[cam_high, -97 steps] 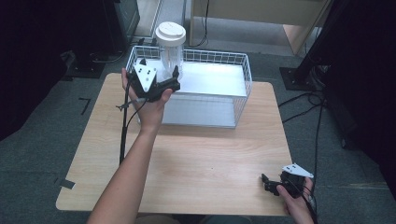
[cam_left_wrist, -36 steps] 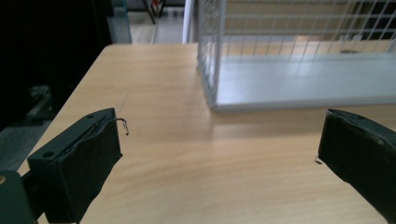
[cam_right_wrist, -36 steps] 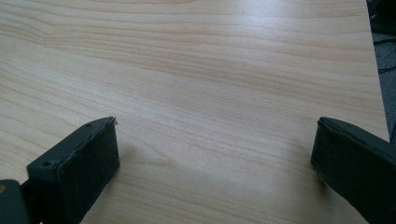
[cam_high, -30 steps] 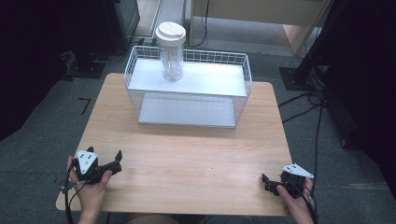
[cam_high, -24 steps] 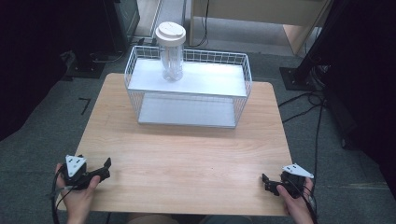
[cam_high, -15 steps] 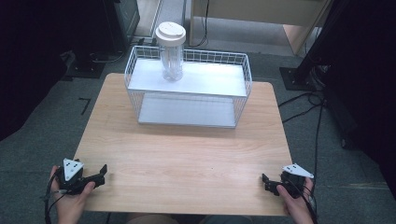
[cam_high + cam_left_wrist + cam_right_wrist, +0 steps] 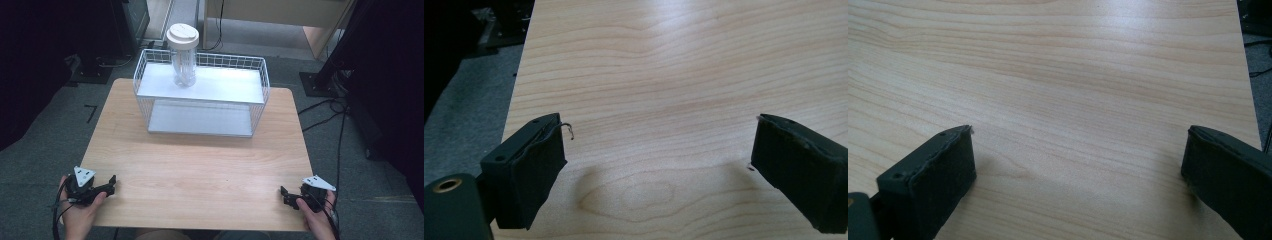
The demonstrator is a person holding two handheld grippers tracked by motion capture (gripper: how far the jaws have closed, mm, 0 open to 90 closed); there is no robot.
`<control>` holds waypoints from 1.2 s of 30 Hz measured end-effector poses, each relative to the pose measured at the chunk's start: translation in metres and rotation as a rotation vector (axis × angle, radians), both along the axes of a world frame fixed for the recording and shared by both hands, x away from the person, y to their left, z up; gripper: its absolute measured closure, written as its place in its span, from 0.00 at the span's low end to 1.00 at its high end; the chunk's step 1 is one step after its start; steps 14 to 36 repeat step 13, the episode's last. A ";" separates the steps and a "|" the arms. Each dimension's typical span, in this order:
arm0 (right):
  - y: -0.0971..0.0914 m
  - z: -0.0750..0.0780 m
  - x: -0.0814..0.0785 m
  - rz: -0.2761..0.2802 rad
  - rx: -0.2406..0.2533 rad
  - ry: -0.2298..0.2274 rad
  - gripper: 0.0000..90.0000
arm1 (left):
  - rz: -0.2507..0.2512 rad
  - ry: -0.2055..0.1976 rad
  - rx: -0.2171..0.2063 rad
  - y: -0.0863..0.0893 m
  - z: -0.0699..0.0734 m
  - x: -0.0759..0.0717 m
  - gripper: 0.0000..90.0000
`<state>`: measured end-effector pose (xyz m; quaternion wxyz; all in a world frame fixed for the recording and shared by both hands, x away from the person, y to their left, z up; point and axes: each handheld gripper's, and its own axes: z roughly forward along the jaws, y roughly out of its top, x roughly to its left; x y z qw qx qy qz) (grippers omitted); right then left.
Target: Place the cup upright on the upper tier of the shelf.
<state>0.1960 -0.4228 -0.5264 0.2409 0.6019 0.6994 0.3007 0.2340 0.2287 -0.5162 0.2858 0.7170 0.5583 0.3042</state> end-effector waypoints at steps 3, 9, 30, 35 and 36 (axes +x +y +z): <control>0.000 0.000 0.000 0.000 0.000 0.000 0.01 | -0.048 0.023 0.039 -0.006 -0.001 0.001 0.08; 0.000 0.000 0.000 0.000 0.000 0.000 0.01 | -0.074 0.043 0.008 -0.006 -0.001 0.003 0.08; 0.000 0.000 0.000 0.000 0.000 0.000 0.01 | -0.075 0.084 -0.055 0.000 -0.002 0.007 0.08; 0.000 0.000 0.000 0.000 0.000 0.000 0.01 | -0.075 0.084 -0.055 0.000 -0.002 0.007 0.08; 0.000 0.000 0.000 0.000 0.000 0.000 0.01 | -0.075 0.084 -0.055 0.000 -0.002 0.007 0.08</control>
